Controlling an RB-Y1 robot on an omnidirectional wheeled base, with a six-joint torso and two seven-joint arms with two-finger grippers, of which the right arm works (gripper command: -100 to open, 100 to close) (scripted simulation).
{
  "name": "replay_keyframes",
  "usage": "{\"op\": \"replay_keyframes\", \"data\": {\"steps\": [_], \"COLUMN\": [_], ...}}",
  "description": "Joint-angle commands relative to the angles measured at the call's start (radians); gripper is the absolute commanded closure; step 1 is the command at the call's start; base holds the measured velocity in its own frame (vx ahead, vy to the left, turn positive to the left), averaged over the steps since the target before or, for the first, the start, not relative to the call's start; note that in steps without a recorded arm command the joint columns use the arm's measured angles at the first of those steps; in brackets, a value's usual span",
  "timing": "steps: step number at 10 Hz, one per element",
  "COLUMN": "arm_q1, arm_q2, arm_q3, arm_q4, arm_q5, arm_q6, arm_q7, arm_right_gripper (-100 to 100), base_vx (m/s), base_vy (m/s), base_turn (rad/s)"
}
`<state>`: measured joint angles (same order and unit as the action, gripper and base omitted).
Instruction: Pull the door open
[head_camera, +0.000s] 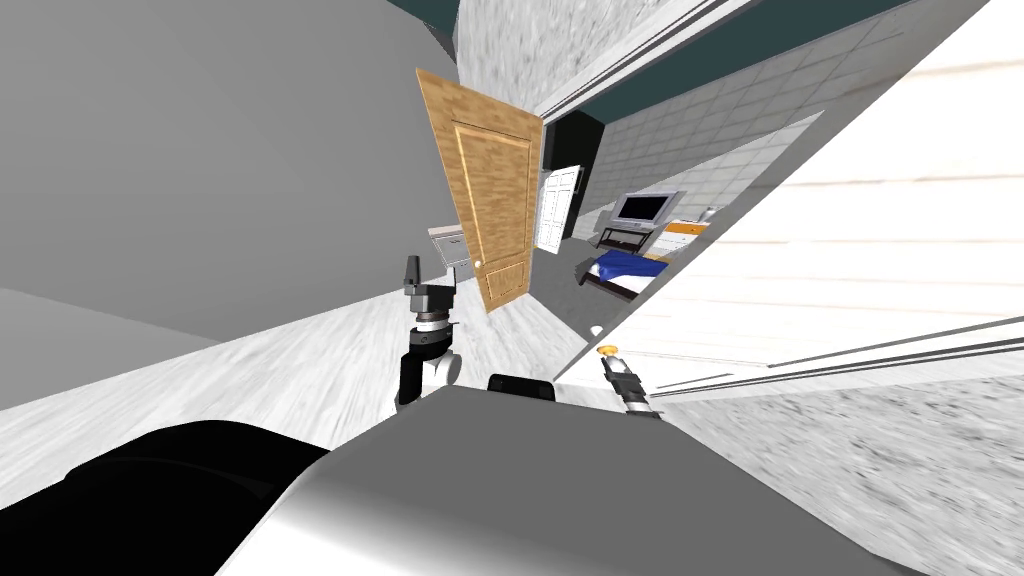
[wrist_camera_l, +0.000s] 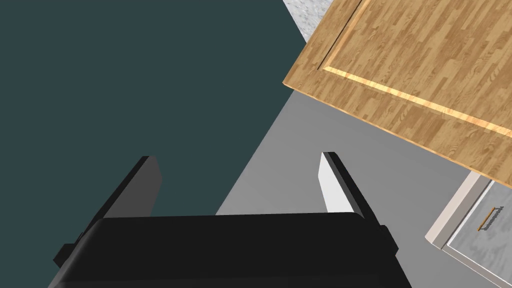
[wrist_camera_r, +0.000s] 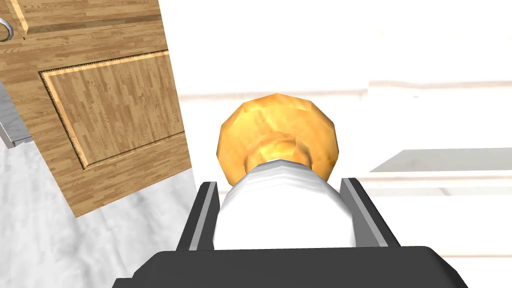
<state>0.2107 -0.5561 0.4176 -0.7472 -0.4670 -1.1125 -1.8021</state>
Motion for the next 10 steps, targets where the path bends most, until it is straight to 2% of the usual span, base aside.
{"op": "replay_keyframes", "data": {"steps": [1, 6, 7, 10], "arm_q1": [0.008, 0.025, 0.023, 0.022], "arm_q2": [-0.010, -0.033, -0.028, -0.033], "arm_q3": [0.011, 0.040, 0.040, 0.051], "arm_q4": [0.009, 0.042, 0.037, 0.061], "arm_q5": [0.005, 0.019, 0.019, 0.024], "arm_q6": [-0.026, -0.096, -0.083, -0.110], "arm_q7": [-0.013, -0.048, -0.042, -0.055], "arm_right_gripper": [100, 100, 100, 100], "base_vx": [-0.185, -0.202, -0.081, -0.177], "base_vy": [-0.064, -0.072, -0.021, -0.053], "base_turn": [0.155, 0.141, 0.024, 0.157]}}
